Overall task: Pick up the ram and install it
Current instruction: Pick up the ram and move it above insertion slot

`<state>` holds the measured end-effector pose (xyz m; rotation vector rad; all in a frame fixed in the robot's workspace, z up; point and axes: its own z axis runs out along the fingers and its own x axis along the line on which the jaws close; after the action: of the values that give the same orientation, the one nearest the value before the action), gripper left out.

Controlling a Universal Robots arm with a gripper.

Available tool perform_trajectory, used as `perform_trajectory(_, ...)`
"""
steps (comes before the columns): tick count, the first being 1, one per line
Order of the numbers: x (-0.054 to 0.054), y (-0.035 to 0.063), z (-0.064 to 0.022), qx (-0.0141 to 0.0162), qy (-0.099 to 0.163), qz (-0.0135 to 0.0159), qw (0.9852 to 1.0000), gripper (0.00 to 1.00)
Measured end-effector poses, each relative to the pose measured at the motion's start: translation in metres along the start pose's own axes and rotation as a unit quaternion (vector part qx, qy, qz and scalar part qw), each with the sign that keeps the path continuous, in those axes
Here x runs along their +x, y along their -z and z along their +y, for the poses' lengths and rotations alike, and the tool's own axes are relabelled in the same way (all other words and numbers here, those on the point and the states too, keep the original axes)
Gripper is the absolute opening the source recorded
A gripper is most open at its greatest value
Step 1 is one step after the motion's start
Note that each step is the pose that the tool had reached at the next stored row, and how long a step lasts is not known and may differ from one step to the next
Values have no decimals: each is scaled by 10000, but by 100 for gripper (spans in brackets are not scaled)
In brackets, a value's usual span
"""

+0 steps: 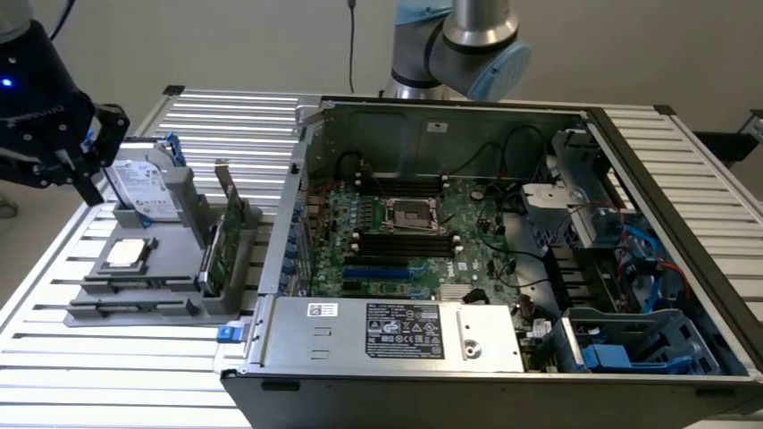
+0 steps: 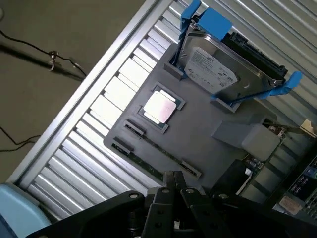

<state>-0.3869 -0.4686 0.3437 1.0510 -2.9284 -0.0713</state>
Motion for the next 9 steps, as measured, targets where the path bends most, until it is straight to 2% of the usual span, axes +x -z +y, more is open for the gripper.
perform_trajectory(5, 0, -22, -1, 6, 449, 24, 9990, 11)
perform_trajectory(9, 0, -40, -2, 10, 815, 43, 9967, 11)
